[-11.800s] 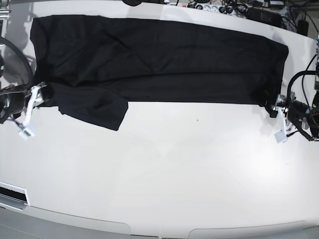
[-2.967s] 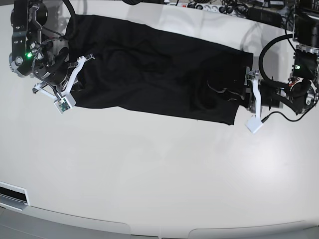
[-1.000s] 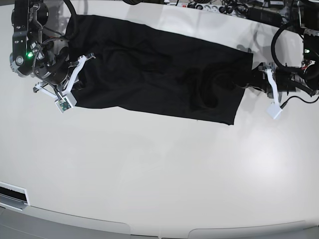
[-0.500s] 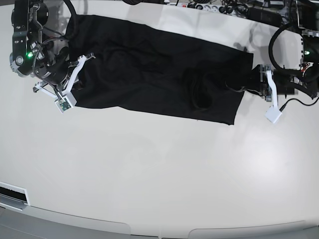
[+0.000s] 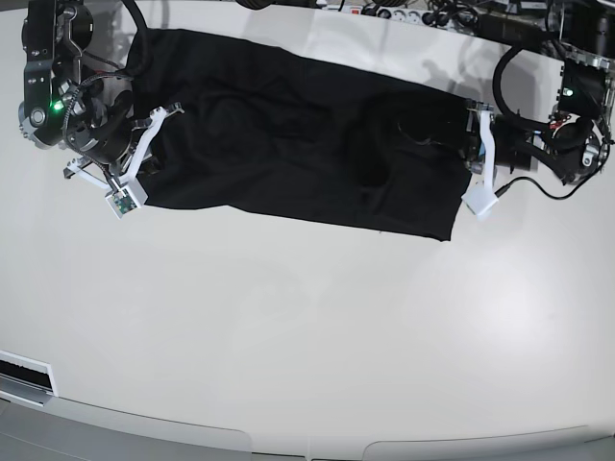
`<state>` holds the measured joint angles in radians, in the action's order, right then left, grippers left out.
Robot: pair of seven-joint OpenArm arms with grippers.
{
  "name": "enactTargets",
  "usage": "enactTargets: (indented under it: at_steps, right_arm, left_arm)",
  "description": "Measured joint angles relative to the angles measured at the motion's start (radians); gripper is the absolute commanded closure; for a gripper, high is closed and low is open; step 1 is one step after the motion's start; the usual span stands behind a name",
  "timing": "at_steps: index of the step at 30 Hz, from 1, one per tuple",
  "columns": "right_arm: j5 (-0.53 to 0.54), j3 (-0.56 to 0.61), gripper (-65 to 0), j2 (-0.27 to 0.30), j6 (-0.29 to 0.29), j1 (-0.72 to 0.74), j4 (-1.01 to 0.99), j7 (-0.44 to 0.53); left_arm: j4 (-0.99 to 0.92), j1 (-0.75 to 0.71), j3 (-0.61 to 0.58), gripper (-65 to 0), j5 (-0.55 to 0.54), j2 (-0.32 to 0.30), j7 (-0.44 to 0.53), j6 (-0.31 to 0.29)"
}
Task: Layout the t-shirt on the table in an organized manner, then fold the t-shirt properly
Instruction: 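Push the folded end further toward the right gripper with the left gripper, then press and smooth the folded shirt with both grippers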
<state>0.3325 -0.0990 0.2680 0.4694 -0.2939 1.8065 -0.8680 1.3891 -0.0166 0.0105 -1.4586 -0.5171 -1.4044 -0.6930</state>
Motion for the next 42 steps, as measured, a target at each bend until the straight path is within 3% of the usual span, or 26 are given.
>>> enactTargets:
  at_steps: [9,10,13,14,16,18,20,23,25,27,29,33,34,38,42]
  right_arm:
    - [0.000,0.000,0.0,0.000,0.000,0.000,0.000,0.000]
    - [0.000,0.000,0.0,0.000,0.000,0.000,0.000,0.000]
    - [0.000,0.000,0.0,0.000,0.000,0.000,0.000,0.000]
    - [0.000,0.000,0.0,0.000,0.000,0.000,0.000,0.000]
    - [0.000,0.000,0.0,0.000,0.000,0.000,0.000,0.000]
    - [0.000,0.000,0.0,0.000,0.000,0.000,0.000,0.001]
    - [0.000,0.000,0.0,0.000,0.000,0.000,0.000,0.001]
    - [0.000,0.000,0.0,0.000,0.000,0.000,0.000,0.001]
    - [0.000,0.000,0.0,0.000,0.000,0.001,0.000,0.001]
    - [0.000,0.000,0.0,0.001,0.000,0.001,0.000,0.001]
    - [0.000,0.000,0.0,0.000,0.000,0.002,0.000,0.000]
    - [0.000,0.000,0.0,0.000,-0.015,0.047,0.000,-0.020]
    - [0.000,-0.002,0.0,0.000,-0.029,0.066,0.005,-0.018]
    - [0.019,-0.044,-0.6,-0.001,-0.054,0.101,0.094,-0.013]
    - [0.117,-0.145,-26.3,0.000,-0.072,0.100,0.151,-0.094]
  left_arm:
    - [0.081,0.000,-0.070,0.0,0.000,0.000,-0.002,0.000]
    - [0.081,0.000,-0.076,-4.5,0.000,0.000,-0.002,0.000]
    - [0.081,0.000,-0.089,-28.3,0.000,-0.001,-0.002,0.000]
    - [0.081,0.000,-0.090,-33.5,0.000,-0.001,-0.003,0.000]
    - [0.081,0.001,-0.091,-35.5,0.000,-0.001,-0.003,0.000]
    - [0.081,0.013,-0.093,-35.5,0.000,-0.001,-0.005,0.008]
    - [0.095,0.044,-0.095,-35.4,0.003,-0.001,-0.009,0.069]
    - [0.142,0.111,-0.086,-34.5,0.005,0.000,-0.002,0.064]
    - [0.157,0.145,-0.069,-23.3,-0.009,-0.001,0.001,-0.003]
    - [0.156,0.159,-0.055,0.0,0.000,-0.001,0.001,0.001]
    - [0.156,0.150,-0.055,0.0,0.154,-0.001,0.047,-0.003]
    - [0.119,0.094,-0.055,0.0,0.535,0.000,0.317,0.000]
    - [0.107,0.084,-0.056,0.0,0.607,0.000,0.359,0.037]
    - [0.053,0.052,-0.055,0.0,0.736,-0.001,0.425,0.075]
    - [-0.042,0.041,-0.056,0.0,0.744,0.002,0.437,0.072]
